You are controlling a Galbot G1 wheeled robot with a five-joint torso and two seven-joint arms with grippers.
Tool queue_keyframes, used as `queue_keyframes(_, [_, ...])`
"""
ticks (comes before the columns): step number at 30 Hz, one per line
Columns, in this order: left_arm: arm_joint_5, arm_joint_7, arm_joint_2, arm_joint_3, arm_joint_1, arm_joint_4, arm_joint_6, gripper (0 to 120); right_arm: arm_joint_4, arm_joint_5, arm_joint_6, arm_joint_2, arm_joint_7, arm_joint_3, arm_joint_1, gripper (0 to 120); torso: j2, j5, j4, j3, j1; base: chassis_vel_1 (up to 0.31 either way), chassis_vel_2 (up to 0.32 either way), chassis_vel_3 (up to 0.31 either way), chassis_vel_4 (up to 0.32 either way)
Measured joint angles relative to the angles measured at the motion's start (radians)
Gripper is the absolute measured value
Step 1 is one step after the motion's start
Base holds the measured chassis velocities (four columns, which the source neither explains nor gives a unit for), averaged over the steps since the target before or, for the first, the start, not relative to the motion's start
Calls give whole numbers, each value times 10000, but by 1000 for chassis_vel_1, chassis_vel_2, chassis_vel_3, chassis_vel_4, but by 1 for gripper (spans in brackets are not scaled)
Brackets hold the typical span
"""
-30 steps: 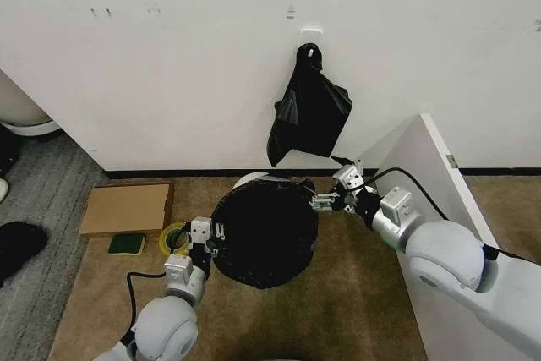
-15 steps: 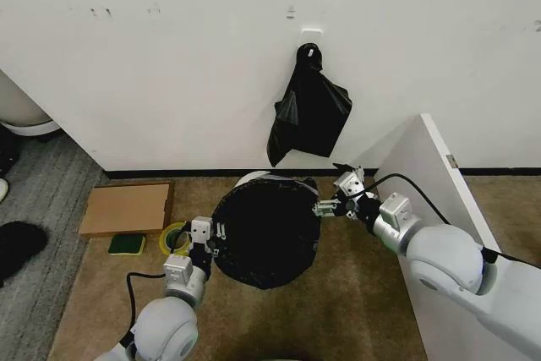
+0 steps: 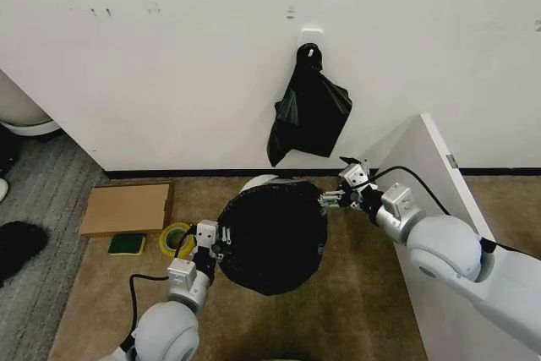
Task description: Place the garbage bag over the trash bin.
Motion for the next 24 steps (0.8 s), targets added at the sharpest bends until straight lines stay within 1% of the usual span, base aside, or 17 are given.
queue_keyframes(12, [217, 79, -26, 47, -38, 66, -99, 0, 260, 274, 1, -740, -513, 8, 64, 100, 0, 0, 0, 0, 0, 0, 0, 0, 0])
queue_keyframes(24, [277, 319, 211, 261, -153, -5, -280, 0, 163, 269, -179, -812, -490, -107, 66, 100, 0, 1, 1, 0, 0, 0, 0, 0, 0])
